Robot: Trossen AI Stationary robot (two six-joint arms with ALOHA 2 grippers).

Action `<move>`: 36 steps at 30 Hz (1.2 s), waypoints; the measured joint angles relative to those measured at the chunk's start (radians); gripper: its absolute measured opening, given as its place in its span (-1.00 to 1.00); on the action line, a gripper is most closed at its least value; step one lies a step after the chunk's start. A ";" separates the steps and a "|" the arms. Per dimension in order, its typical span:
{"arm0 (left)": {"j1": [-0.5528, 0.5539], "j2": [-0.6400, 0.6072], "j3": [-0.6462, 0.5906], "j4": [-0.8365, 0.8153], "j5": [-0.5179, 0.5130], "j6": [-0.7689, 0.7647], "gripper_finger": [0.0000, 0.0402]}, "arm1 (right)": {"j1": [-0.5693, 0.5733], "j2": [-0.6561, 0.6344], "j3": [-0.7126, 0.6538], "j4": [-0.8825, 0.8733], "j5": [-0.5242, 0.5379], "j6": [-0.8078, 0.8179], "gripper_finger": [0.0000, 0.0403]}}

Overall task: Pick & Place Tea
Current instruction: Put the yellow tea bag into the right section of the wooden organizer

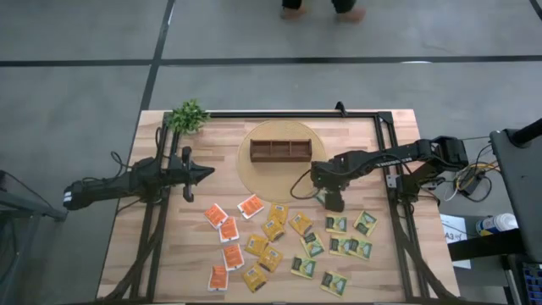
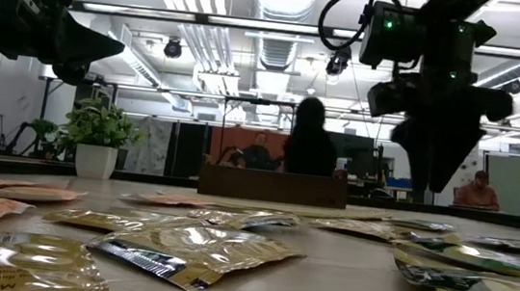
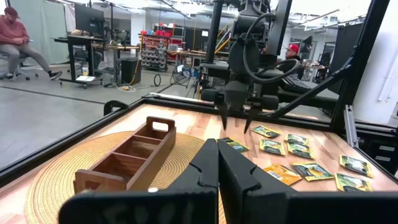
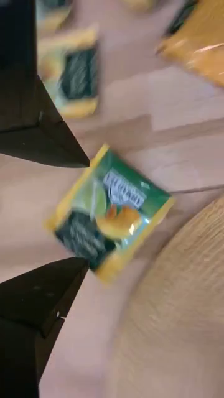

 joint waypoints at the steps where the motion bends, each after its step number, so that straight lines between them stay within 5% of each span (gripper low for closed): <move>1: 0.000 0.000 0.000 0.000 0.000 0.000 -1.00 | 0.000 0.000 0.000 0.001 -0.027 0.060 0.20; 5: 0.000 0.000 0.000 0.000 0.000 0.000 -1.00 | 0.000 0.000 0.000 0.002 -0.081 0.241 0.17; 18: 0.000 0.000 0.000 0.000 0.000 0.000 -1.00 | -0.004 0.152 0.022 0.009 0.001 0.549 0.12; 28: 0.000 0.000 0.000 0.000 0.000 0.000 -1.00 | -0.005 0.178 0.092 0.003 0.092 0.535 0.12; 36: 0.000 0.000 0.000 0.000 0.000 0.000 -1.00 | -0.005 0.178 0.093 -0.013 0.113 0.254 0.12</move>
